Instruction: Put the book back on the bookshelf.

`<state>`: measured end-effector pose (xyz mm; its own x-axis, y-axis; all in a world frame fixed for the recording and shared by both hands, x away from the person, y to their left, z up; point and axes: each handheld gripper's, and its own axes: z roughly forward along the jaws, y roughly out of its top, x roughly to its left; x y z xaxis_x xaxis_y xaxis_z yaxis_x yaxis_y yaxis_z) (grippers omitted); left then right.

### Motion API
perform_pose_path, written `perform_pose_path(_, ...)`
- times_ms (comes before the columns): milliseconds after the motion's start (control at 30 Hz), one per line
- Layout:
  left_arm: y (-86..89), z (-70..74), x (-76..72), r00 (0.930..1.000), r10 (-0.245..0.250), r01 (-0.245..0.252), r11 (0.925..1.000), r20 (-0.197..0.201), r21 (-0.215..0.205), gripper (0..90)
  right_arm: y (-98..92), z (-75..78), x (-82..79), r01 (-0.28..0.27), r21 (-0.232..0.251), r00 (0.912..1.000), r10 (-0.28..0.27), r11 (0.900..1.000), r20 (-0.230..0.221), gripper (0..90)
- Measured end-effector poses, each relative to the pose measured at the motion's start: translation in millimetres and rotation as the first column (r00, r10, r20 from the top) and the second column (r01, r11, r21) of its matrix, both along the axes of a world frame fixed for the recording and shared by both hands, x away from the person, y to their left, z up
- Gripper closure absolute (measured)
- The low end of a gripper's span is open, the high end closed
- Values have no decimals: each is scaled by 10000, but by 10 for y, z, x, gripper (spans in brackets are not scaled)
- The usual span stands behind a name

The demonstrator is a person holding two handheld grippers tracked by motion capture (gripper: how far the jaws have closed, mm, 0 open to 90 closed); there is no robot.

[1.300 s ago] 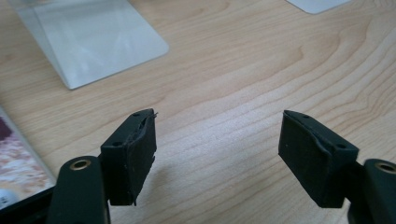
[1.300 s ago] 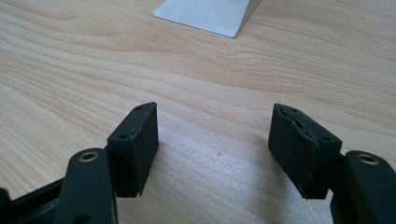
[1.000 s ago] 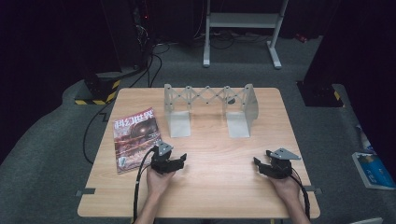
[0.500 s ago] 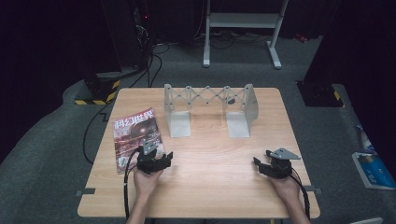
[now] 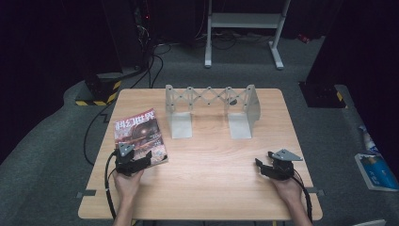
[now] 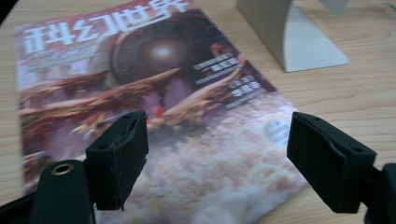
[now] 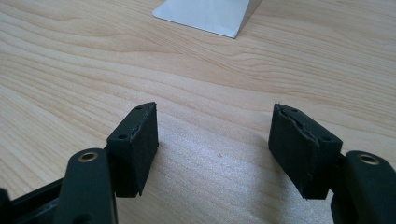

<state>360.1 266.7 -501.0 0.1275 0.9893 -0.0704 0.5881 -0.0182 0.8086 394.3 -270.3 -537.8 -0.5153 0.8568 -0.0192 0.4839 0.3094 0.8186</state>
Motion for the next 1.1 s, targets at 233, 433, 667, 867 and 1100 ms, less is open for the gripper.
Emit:
perform_pose_path(233,285,-27,42,9974,668,-671,9977,-287,-97,178,3,3,6,52,-14,10000,-52,10000,-9,329)
perform_pose_path(433,495,-83,115,9911,1204,-1232,9911,-564,-499,159,5,3,5,34,-24,10000,-34,10000,-10,329)
perform_pose_path(667,636,-131,223,9822,1499,-1545,9874,-1136,-334,146,5,2,4,38,-12,10000,-38,10000,-11,329)
perform_pose_path(867,646,-170,338,9799,1344,-1408,9895,-1473,-335,138,6,2,4,43,-5,10000,-43,10000,-13,328)
perform_pose_path(1100,652,-241,425,9787,1564,-1622,9862,-1328,-339,136,6,2,3,49,-2,10000,-49,10000,-15,328)
